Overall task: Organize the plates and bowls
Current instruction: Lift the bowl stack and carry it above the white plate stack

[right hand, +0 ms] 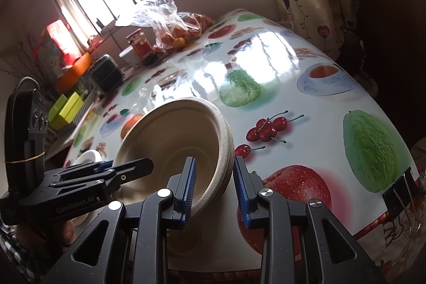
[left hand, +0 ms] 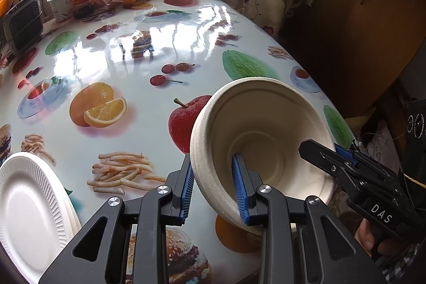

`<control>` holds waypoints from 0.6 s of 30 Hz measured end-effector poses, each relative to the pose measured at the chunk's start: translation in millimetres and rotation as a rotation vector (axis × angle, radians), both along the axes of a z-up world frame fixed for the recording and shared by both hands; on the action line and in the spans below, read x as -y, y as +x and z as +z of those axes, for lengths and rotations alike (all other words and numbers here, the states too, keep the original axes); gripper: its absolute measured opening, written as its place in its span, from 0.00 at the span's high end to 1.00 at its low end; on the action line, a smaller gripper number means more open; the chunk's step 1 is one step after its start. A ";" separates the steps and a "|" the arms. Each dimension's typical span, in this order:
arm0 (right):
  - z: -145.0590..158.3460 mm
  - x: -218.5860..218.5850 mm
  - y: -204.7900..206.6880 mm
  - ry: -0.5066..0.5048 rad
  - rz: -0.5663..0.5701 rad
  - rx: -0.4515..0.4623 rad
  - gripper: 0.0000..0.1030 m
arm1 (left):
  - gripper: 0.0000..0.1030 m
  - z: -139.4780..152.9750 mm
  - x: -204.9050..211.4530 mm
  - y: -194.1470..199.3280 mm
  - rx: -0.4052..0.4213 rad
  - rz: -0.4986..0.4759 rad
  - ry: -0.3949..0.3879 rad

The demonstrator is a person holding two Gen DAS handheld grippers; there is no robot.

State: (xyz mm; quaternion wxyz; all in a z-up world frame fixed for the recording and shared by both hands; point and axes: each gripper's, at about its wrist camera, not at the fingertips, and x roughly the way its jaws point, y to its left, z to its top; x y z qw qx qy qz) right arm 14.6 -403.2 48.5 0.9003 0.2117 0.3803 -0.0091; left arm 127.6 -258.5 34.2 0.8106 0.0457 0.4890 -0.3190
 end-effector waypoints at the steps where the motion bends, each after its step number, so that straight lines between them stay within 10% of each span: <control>1: 0.2 -0.3 -0.1 0.000 0.001 0.000 0.73 | 0.71 0.5 0.1 -0.4 0.002 0.001 -0.001; 18: 16.7 -8.4 0.1 -0.021 0.018 0.035 0.73 | 0.71 15.2 -17.5 -5.9 0.040 0.029 -0.023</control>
